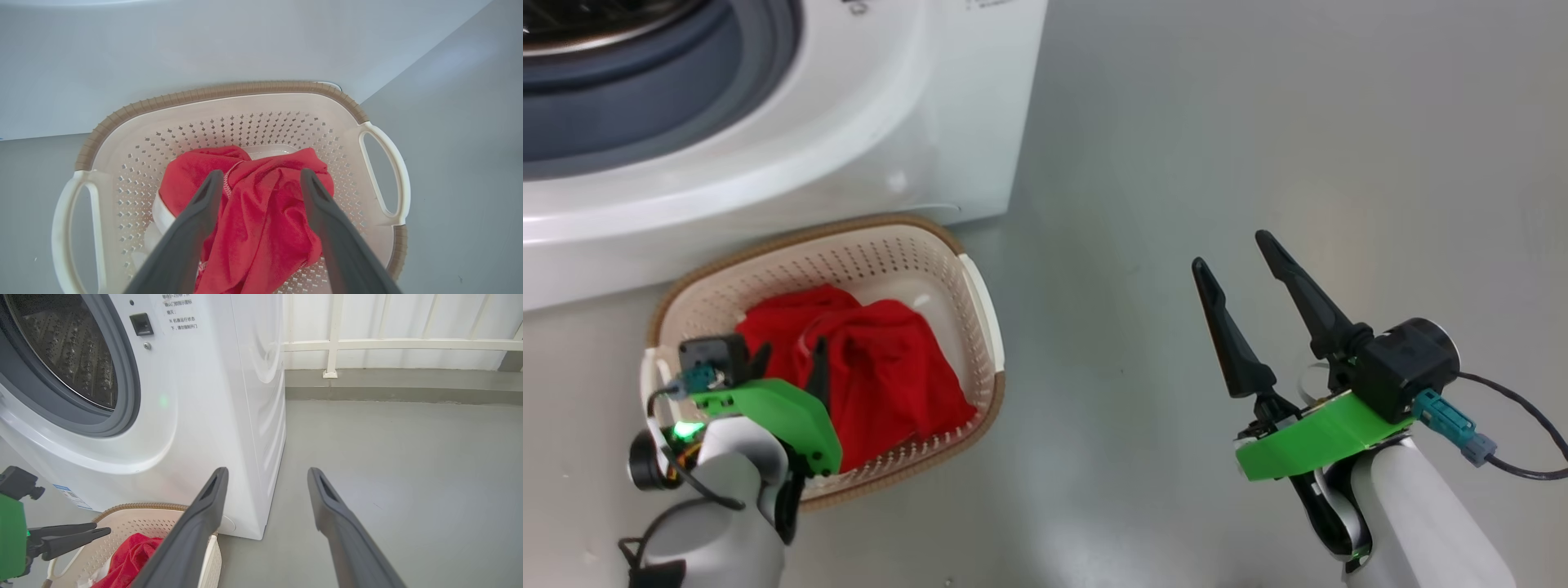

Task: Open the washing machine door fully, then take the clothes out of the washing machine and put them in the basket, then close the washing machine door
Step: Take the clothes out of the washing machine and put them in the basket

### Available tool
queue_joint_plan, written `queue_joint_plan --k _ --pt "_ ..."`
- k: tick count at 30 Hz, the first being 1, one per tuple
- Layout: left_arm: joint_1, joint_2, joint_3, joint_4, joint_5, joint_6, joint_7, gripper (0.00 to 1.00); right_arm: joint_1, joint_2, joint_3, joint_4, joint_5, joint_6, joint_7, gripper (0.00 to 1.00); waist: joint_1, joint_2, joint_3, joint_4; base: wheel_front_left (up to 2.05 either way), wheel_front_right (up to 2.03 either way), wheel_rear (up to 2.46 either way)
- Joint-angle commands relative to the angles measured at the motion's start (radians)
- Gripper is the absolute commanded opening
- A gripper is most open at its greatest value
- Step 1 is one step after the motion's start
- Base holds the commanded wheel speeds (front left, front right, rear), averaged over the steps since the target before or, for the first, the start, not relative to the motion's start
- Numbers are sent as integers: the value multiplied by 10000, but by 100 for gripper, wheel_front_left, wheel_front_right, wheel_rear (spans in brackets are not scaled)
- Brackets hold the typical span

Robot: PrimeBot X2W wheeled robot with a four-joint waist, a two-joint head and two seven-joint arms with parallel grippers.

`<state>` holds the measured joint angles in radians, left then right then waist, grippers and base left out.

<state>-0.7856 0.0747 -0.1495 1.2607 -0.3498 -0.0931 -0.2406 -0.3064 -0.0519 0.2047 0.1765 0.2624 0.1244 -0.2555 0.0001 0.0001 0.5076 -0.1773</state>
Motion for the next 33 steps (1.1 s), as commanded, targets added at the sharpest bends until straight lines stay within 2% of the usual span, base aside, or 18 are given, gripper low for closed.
queue_joint_plan --k 1,3,15,25,33 --pt "450 195 181 -311 -131 -71 -165 100 308 17 113 -181 -57 63 -63 100 -1 -1 -452 300 0 0 0" --pt "615 132 284 -654 -236 -88 -197 100 389 17 40 -131 -127 63 -63 100 -1 -1 -685 431 0 0 0" --pt "2686 -137 931 -4959 62 119 -210 100 793 17 -332 86 -398 63 -63 100 -1 -1 -2018 1091 0 0 0" --pt "4184 -220 1089 -7964 603 64 -211 100 1199 17 -817 162 -549 63 -63 100 -1 -1 -2993 1358 0 0 0" --pt "5044 -237 1377 -9876 929 237 -212 100 1466 17 -1267 111 -726 63 -63 100 -1 -1 -3671 1415 0 0 0"
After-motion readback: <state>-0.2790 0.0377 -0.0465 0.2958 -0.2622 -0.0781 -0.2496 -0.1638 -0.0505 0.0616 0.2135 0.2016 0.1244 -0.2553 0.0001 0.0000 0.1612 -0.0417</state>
